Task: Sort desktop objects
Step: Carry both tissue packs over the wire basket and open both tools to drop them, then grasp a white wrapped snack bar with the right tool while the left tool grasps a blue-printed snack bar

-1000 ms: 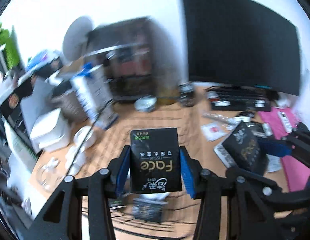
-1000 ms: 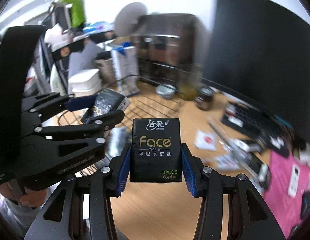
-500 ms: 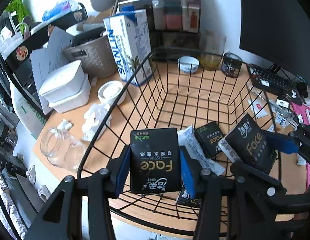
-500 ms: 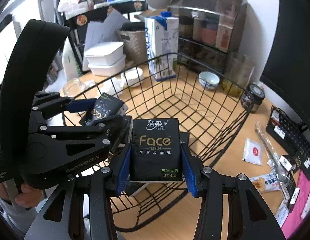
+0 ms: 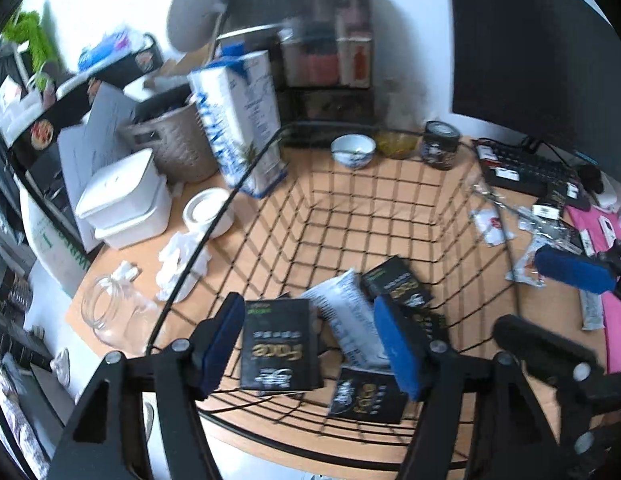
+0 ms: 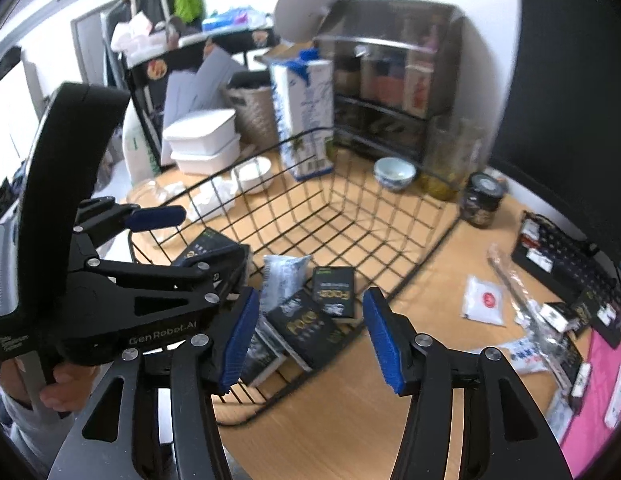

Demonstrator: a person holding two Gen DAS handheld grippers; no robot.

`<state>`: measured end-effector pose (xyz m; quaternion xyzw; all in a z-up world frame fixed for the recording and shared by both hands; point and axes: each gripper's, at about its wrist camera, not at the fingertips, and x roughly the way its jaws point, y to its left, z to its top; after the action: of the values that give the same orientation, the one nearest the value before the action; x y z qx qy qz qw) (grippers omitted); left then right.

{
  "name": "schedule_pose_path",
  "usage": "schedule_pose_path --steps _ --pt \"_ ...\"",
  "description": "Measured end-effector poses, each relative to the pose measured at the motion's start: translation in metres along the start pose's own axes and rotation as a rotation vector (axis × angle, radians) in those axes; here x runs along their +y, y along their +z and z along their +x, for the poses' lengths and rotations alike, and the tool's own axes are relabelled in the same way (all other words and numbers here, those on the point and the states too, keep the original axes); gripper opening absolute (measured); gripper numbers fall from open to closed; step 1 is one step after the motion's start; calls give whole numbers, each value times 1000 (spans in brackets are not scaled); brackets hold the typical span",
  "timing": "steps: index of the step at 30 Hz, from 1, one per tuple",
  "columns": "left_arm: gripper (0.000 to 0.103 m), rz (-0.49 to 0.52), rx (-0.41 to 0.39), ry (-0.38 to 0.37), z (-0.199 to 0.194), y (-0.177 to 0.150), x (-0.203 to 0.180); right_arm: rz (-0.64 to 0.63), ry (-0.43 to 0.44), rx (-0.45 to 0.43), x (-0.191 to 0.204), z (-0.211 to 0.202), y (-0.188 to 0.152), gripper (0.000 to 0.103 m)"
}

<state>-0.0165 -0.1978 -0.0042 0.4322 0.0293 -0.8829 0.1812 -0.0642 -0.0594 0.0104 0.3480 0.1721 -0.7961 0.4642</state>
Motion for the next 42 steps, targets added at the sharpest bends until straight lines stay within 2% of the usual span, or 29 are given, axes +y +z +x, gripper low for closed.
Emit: schedule_pose_path --steps 3,8,13,17,23,26,30,41,42 --pt "72 35 -20 -27 -6 3 -20 22 -42 -17 -18 -20 -13 55" --pt "72 120 -43 -70 -14 6 -63 99 -173 -22 -69 -52 -45 55" --pt "72 215 -47 -141 -18 6 -117 258 -313 48 -138 -63 -87 56" --pt "72 313 -40 -187 -14 2 -165 331 -371 87 -172 -65 -113 56" --pt "72 421 39 -276 28 1 -227 380 -421 140 -204 -55 -143 56" --pt "72 453 44 -265 47 2 -240 411 -423 163 -218 -44 -152 56" --pt "72 504 63 -328 64 5 -259 439 -406 180 -228 -29 -157 56" --pt "72 497 128 -312 110 18 -279 464 -375 213 -244 -3 -163 56" --pt "65 493 134 -314 112 17 -279 467 -371 213 -245 -2 -163 56"
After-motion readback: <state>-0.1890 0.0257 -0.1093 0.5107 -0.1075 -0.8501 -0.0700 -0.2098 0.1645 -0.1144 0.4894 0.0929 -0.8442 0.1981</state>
